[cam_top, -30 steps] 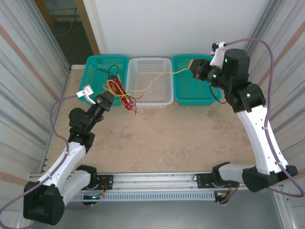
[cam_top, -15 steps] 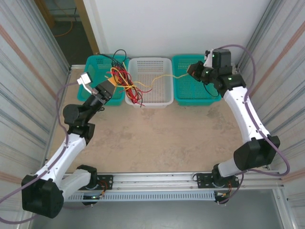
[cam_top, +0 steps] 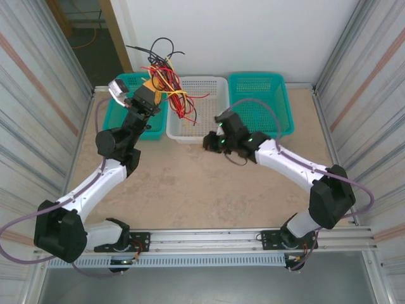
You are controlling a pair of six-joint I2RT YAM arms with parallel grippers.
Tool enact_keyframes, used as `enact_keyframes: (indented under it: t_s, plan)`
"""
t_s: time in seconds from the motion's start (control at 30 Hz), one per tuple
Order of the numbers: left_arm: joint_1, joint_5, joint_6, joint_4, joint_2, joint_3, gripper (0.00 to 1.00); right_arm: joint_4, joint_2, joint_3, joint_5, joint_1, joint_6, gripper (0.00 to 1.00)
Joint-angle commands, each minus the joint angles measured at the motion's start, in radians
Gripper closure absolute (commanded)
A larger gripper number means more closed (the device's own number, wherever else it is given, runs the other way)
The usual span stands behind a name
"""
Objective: Untangle the cables
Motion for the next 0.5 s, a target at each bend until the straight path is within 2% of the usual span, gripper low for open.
enact_keyframes:
  t_s: [0.0,0.07,0.1,0.23,0.37,0.47]
  plan:
    - [0.007,-0.131,0.175,0.015,-0.07,0.035,1.0,0.079,0.035,-0.048,0.077,0.16,0.014,1.0]
    - [-0.019,-0.19,0.39,-0.18,-0.125,0.043,1.0,0.071,0.048,-0.019,0.089,0.28,-0.035,1.0]
    - [-0.026,-0.218,0.471,-0.208,-0.129,0.045,1.0,0.05,0.05,0.004,0.105,0.328,-0.067,1.0]
    - [-0.028,-0.397,0.67,-0.311,-0.12,0.039,1.0,-0.089,0.012,0.114,0.191,0.492,-0.212,1.0]
    - [-0.03,-0.619,0.833,-0.385,-0.115,0.005,1.0,-0.175,-0.082,0.146,0.257,0.57,-0.261,1.0]
    - [-0.027,-0.718,0.908,-0.402,-0.124,-0.035,1.0,-0.223,-0.166,0.153,0.311,0.612,-0.288,1.0]
